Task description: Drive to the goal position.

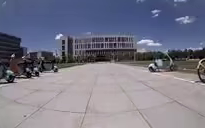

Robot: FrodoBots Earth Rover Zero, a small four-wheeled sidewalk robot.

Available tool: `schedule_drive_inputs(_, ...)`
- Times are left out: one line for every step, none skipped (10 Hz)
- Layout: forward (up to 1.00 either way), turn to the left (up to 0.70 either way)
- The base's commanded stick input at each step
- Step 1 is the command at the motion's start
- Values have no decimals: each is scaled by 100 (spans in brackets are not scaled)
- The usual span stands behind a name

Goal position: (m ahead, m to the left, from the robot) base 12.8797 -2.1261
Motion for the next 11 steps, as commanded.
schedule_drive_inputs(50, 0)
schedule_drive_inputs(50, 0)
schedule_drive_inputs(50, 0)
schedule_drive_inputs(50, 0)
schedule_drive_inputs(50, 0)
schedule_drive_inputs(50, 0)
schedule_drive_inputs(50, 0)
schedule_drive_inputs(50, 0)
schedule_drive_inputs(50, 0)
schedule_drive_inputs(50, 0)
schedule_drive_inputs(50, 0)
